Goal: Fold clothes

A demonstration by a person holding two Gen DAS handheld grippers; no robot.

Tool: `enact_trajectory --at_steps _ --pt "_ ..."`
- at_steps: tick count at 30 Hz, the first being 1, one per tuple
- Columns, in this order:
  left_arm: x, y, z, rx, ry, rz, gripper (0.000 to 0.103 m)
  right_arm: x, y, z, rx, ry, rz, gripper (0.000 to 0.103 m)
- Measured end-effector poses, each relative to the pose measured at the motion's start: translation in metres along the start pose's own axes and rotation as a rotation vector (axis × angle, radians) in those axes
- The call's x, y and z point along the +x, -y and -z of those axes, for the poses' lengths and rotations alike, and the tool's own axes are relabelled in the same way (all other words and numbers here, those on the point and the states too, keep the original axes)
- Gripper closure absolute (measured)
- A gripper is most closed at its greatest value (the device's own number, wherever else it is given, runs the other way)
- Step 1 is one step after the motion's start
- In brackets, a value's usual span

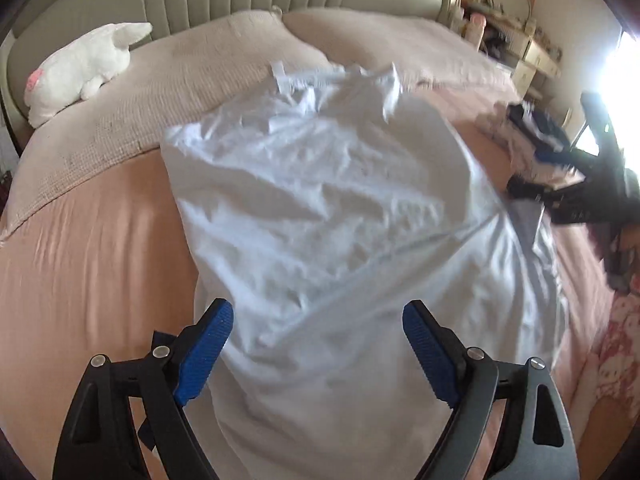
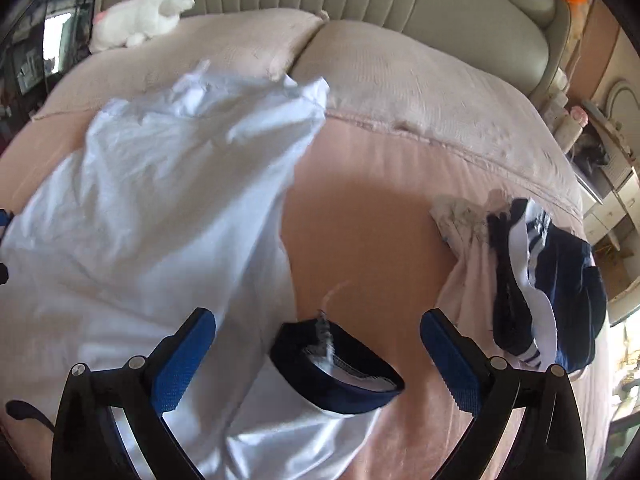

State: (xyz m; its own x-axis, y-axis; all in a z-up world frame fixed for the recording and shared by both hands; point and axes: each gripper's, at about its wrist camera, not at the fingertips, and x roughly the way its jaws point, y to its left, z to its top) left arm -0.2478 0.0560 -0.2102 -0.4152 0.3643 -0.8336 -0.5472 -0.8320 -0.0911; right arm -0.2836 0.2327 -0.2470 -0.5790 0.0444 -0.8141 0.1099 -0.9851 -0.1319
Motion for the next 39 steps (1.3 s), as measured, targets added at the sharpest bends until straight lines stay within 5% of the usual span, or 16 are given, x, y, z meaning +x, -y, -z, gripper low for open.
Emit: enact_trajectory --at_steps 2,5,8,10,13,17,19,21,25,29,34,37,39 --pt "0.016 0.005 -0.006 0.034 -0.058 0.012 0.015 0.003 -0.026 -0.002 -0.098 -0.017 -0.038 0.000" --pt "0.044 -0.006 0.015 0.107 -0.241 -0.062 0.015 0.033 -0.058 0.016 -0.301 -0.145 0.085 0.000" --pt "0.029 -0.026 0.024 0.081 -0.261 -0.112 0.016 0.032 -0.011 0.029 -0.136 -0.203 0.058 0.000" --pt "0.014 -0.038 0.022 0.055 -0.246 -0.225 0.016 0.023 0.020 0.029 -0.042 -0.215 0.064 0.000" --pt "-0.009 -0.043 0.013 -0.032 -0.158 -0.057 0.016 0.007 0.029 0.026 -0.051 -0.148 0.028 0.000" --pt "-0.004 -0.007 0.013 0.032 -0.225 0.047 0.016 0.017 0.002 0.033 -0.189 -0.190 0.033 0.000" --pt "-0.016 0.012 0.022 0.110 -0.230 0.033 0.016 0.012 -0.009 0.039 -0.234 -0.219 -0.004 0.000" --pt "-0.025 0.030 0.030 0.183 -0.241 0.030 0.016 -0.013 -0.020 0.046 -0.294 -0.159 -0.086 0.000" --pt "-0.019 0.056 0.044 0.280 -0.330 0.107 0.016 -0.045 -0.067 0.078 -0.623 -0.130 -0.197 0.000" --pt "-0.021 0.090 0.059 0.392 -0.334 0.082 0.016 -0.045 -0.105 0.114 -0.830 -0.109 -0.147 0.000" --pt "0.010 0.097 0.086 0.419 -0.454 -0.026 0.016 -0.034 -0.120 0.128 -0.866 -0.091 -0.100 0.000" --pt "0.024 0.093 0.091 0.392 -0.486 -0.083 0.031 -0.026 -0.116 0.129 -0.828 -0.098 -0.140 0.001" --pt "0.024 0.087 0.082 0.336 -0.477 -0.054 0.058 -0.022 -0.108 0.124 -0.757 -0.133 -0.221 0.011"
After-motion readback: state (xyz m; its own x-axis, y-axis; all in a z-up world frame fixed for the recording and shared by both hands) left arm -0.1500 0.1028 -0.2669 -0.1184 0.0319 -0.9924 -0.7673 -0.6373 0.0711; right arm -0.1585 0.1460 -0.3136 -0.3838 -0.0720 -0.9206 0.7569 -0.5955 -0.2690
